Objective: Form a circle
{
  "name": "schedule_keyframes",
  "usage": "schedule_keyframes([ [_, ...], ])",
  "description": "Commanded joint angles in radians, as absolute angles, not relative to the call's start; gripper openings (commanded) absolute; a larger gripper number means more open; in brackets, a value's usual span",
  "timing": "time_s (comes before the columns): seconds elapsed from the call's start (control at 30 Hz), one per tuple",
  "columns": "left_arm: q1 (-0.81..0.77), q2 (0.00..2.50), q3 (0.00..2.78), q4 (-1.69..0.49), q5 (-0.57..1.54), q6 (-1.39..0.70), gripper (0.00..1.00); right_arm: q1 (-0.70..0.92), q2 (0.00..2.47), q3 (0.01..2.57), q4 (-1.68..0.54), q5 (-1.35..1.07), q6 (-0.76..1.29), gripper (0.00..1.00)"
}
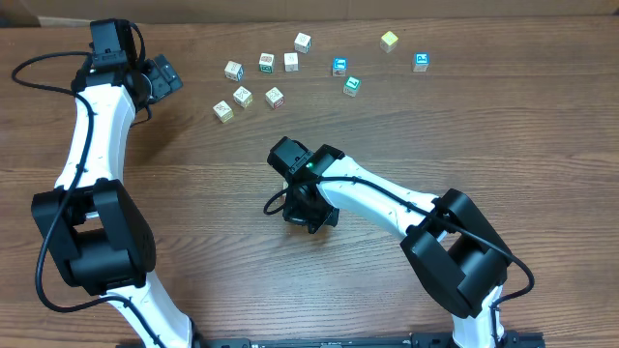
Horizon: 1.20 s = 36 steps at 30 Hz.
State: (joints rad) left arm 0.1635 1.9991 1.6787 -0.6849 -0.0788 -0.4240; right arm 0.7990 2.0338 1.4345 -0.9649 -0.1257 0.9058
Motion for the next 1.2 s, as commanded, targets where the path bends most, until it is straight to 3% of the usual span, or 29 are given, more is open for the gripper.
schedule_keyframes([
  [0.0, 0.157, 1.988, 1.689, -0.683, -0.078, -0.427, 1.0, 0.796, 2.037, 1.46, -0.96, -0.112, 0.913, 0.04],
  [1.17, 0.157, 1.988, 1.689, -0.683, -0.078, -0.427, 0.99, 0.787, 2.037, 1.46, -0.975, -0.116, 0.913, 0.04],
])
